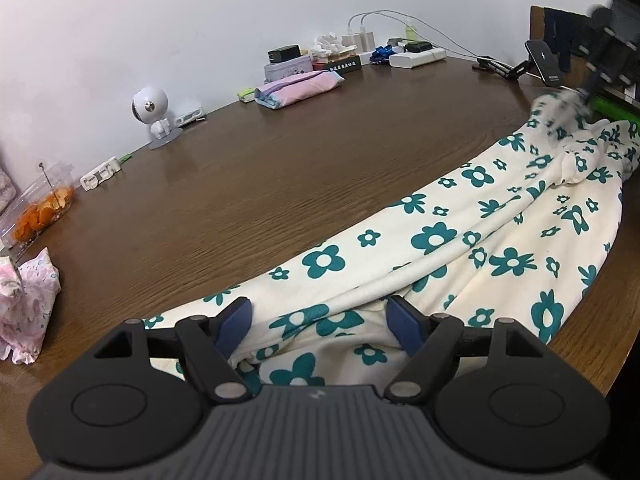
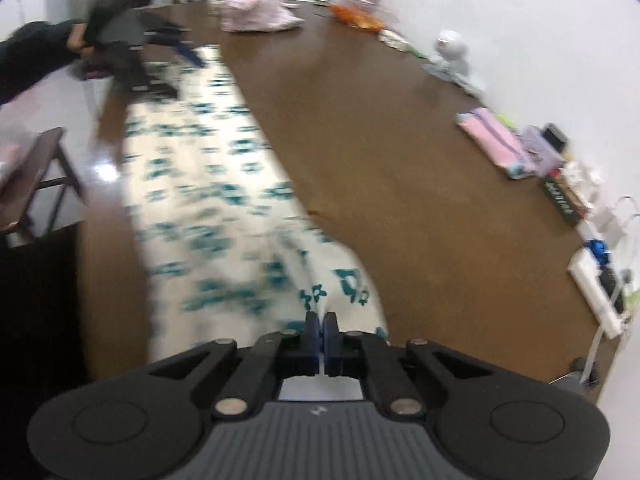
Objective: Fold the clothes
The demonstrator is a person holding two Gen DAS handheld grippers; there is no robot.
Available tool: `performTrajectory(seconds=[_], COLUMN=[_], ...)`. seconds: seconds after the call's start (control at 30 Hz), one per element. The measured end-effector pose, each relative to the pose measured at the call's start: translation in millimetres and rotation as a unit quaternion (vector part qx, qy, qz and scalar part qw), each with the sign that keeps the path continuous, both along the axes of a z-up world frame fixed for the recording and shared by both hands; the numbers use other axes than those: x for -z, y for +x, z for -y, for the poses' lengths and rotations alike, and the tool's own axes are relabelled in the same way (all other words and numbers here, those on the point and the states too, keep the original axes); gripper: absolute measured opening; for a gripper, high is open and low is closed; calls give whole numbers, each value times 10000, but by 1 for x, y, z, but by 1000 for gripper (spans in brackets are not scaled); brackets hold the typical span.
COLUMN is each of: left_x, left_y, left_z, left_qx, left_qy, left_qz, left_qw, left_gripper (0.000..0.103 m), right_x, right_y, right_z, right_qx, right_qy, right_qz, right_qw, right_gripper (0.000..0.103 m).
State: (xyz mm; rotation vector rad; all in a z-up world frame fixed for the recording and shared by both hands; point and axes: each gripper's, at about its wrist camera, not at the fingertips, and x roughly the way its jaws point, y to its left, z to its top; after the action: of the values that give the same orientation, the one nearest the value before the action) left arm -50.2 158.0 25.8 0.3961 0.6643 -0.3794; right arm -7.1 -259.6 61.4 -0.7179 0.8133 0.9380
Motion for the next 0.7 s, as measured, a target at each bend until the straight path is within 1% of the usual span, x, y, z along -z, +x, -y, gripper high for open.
performTrajectory(seconds=[0.1,0.17,0.23,0.27,0.3,0.37,0.4,0.43,0.5,0.53,0.57,0.63,0.67,0.7], left_x=[0,-1,-1,-1,-1,-1,-1,-1,-1,-1,-1,-1,0,0], left_y=[0,1,0,0,0,0,0,0,0,1,1,0,0,0], left_z=[-1,1,2,2,2,2,1,1,0,0,-1,-1,-1,-1], left_qx=[-11,-11,-3,-8,-15,-20,-18,-16,-11,-8,-8,-13,-14,-15], left_qy=[-21,8,39,39,34,13,2,-3,-9,-12,-18,-28,-33,-38], left_qz=[-10,-22,-8,-4,-1,1,-2,-6,-16,-21,-22,-9,-3,3], left_qw=[10000,10000,10000,10000,10000,10000,10000,10000,10000,10000,10000,10000,10000,10000], left_gripper=[76,76,76,76,76,76,76,77,77,77,77,78,78,78], right_x=[10,6,-2,-7,-14,-22,-22,-21,-8,0,8,25,31,35], right_y=[-9,-4,2,5,10,21,31,41,60,66,71,75,76,77], right_z=[-2,2,6,7,9,13,11,10,0,-6,-11,-23,-27,-29], right_qx=[-160,-170,-231,-351,-470,-522,-435,-347,-266,-325,-421,-664,-635,-526], right_qy=[-45,44,196,310,499,882,916,926,706,641,590,416,295,221], right_qz=[-151,-182,-221,-262,-266,-223,-238,-249,-320,-488,-698,-1112,-1262,-1467], right_qw=[9997,9997,9993,9986,9973,9945,9946,9948,9966,9962,9949,9907,9895,9875], right_gripper=[2,3,9,24,45,62,63,63,63,63,59,45,10,4])
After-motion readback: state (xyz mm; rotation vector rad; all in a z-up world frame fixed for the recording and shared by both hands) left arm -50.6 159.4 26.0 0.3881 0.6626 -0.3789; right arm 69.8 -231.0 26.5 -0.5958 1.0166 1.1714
